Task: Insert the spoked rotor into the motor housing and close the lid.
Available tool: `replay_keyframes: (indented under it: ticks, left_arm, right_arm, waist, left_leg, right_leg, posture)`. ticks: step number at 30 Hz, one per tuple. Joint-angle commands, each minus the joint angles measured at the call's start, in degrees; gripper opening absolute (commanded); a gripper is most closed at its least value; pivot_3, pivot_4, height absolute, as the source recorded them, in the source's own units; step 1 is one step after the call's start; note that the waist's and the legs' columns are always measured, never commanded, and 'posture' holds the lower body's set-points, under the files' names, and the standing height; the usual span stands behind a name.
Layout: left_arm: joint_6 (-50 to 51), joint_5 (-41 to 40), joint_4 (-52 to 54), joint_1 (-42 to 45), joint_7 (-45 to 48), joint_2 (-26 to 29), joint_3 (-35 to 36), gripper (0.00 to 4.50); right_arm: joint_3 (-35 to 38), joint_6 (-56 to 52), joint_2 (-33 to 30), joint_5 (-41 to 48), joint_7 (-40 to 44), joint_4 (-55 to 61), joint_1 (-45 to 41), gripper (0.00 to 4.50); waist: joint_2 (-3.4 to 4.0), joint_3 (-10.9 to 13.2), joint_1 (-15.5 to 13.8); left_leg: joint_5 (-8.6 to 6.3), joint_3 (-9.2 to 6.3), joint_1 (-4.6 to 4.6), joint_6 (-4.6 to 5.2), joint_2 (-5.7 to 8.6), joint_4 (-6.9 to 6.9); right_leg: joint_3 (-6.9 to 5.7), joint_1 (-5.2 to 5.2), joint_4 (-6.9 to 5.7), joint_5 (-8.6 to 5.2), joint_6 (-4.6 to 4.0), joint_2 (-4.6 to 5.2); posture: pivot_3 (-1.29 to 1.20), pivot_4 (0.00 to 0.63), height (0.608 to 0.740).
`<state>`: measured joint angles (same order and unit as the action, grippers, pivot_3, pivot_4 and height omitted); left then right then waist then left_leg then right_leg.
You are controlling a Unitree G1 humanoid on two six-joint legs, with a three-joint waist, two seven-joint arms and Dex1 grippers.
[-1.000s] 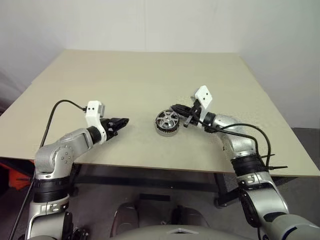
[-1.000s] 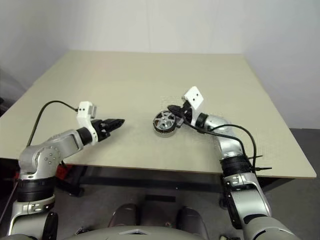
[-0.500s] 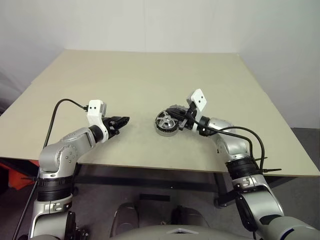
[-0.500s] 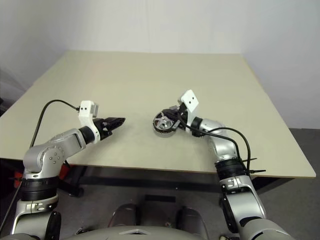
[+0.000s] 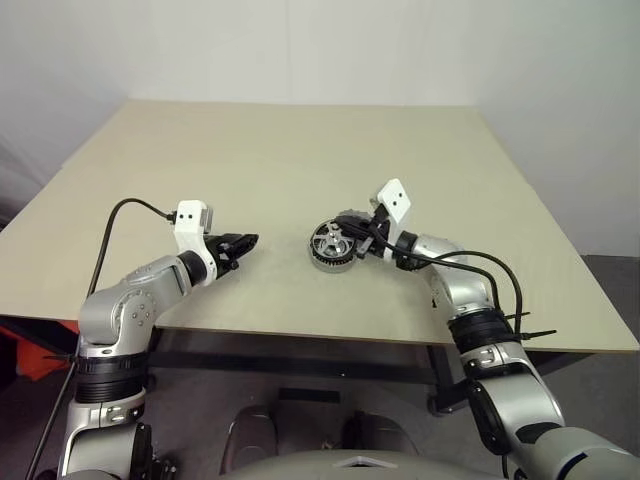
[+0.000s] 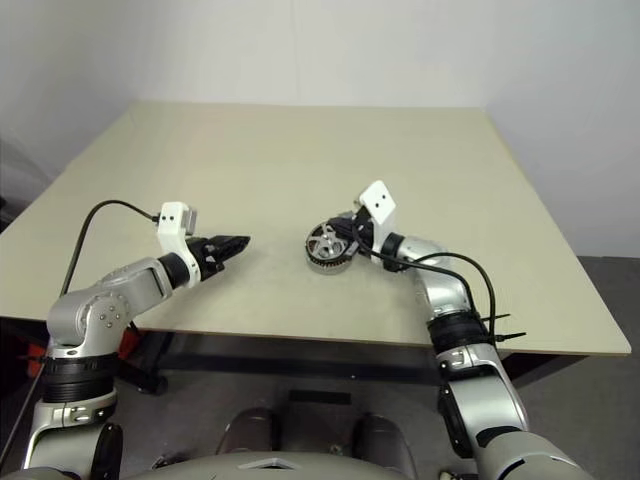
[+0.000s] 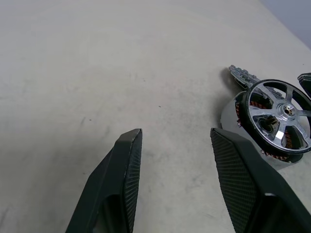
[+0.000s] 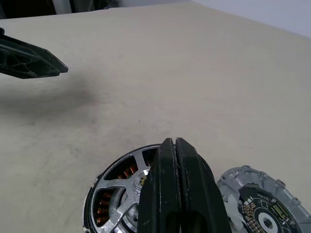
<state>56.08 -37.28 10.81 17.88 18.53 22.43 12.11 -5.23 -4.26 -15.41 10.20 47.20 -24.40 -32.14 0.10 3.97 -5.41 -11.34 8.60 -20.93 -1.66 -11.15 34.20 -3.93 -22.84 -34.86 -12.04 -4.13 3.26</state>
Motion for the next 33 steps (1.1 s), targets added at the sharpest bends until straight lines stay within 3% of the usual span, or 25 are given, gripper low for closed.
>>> replay_keyframes:
  ticks: [1,33]
  left_arm:
    - [-1.18,0.01,0.55,1.35,0.48,1.27,1.91,2.36]
    - [-2.08,0.98,-1.69,3.90,1.52,3.99,2.87,2.36]
  right_arm:
    - [0.32,0.50,0.57,0.15,-0.54,0.96,-1.62,0.00]
    - [-1.12,1.89,7.14,-0.91,-3.56,-1.24,-0.68,0.00]
  waist:
    - [0.00,0.00,0.00]
    - [0.00,0.00,0.05]
  left_leg:
    - [0.00,0.00,0.00,0.00,0.00,0.00]
    - [0.03,-0.01,0.03,-0.05,-0.02,0.01]
  right_leg:
    - [0.00,0.00,0.00,0.00,0.00,0.00]
    - [0.00,0.00,-0.08,0.00,-0.01,-0.01]
  posture:
    - [0.00,0.000,0.740]
    - [0.00,0.000,0.740]
